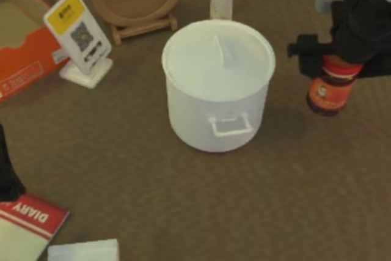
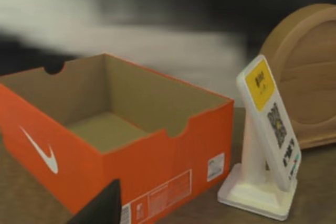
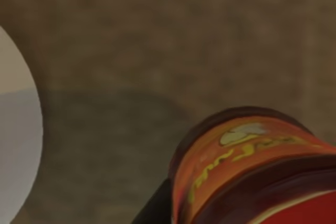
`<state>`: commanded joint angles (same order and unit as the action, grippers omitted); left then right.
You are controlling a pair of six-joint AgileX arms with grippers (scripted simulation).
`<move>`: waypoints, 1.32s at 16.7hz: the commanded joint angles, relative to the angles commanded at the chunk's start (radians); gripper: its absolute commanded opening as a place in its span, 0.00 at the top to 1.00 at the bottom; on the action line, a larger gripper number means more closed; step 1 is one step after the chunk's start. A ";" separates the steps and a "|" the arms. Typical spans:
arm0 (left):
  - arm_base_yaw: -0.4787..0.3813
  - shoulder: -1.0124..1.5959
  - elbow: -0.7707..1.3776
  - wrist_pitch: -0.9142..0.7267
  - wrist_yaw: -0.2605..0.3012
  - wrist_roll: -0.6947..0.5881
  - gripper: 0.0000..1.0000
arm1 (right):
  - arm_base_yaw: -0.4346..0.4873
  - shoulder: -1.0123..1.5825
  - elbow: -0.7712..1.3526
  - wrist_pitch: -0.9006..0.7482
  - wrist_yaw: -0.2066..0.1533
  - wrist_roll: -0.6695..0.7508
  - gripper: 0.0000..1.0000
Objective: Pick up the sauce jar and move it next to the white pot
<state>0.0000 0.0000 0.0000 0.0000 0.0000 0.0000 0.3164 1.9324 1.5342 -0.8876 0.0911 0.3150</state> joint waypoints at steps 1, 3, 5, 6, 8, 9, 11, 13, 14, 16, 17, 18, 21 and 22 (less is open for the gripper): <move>0.000 0.000 0.000 0.000 0.000 0.000 0.00 | 0.000 0.000 0.000 0.000 0.000 0.000 1.00; 0.000 0.000 0.000 0.000 0.000 0.000 0.00 | -0.005 0.005 0.002 -0.002 -0.003 0.000 1.00; 0.000 0.000 0.000 0.000 0.000 0.000 0.00 | -0.004 0.011 -0.006 0.014 -0.003 -0.001 1.00; 0.000 0.000 0.000 0.000 0.000 0.000 0.00 | -0.004 0.019 -0.017 0.034 -0.003 -0.001 1.00; 0.000 0.000 0.000 0.000 0.000 0.000 0.00 | -0.004 0.040 -0.046 0.086 -0.002 -0.002 1.00; 0.000 0.000 0.000 0.000 0.000 0.000 0.00 | -0.005 0.050 -0.061 0.113 -0.001 -0.003 1.00; 0.000 0.000 0.000 0.000 0.000 0.000 0.00 | -0.005 0.069 -0.086 0.156 -0.001 -0.003 1.00; 0.000 0.000 0.000 0.000 0.000 0.000 0.00 | -0.005 0.075 -0.094 0.170 -0.001 -0.004 1.00; 0.000 0.000 0.000 0.000 0.000 0.000 0.00 | -0.005 0.075 -0.094 0.170 -0.001 -0.004 1.00; 0.000 0.000 0.000 0.000 0.000 0.000 0.00 | -0.005 0.075 -0.094 0.170 -0.001 -0.004 1.00; 0.000 0.000 0.000 0.000 0.000 0.000 0.00 | -0.005 0.075 -0.094 0.170 -0.001 -0.004 0.92; 0.000 0.000 0.000 0.000 0.000 0.000 0.00 | -0.005 0.075 -0.094 0.170 -0.001 -0.004 0.85; 0.000 0.000 0.000 0.000 0.000 0.000 0.00 | -0.005 0.075 -0.094 0.170 -0.001 -0.004 0.62; 0.000 0.000 0.000 0.000 0.000 0.000 0.00 | -0.005 0.075 -0.094 0.170 -0.001 -0.004 0.55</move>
<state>0.0000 0.0000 0.0000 0.0000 0.0000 0.0000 0.3117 2.0076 1.4399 -0.7178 0.0906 0.3113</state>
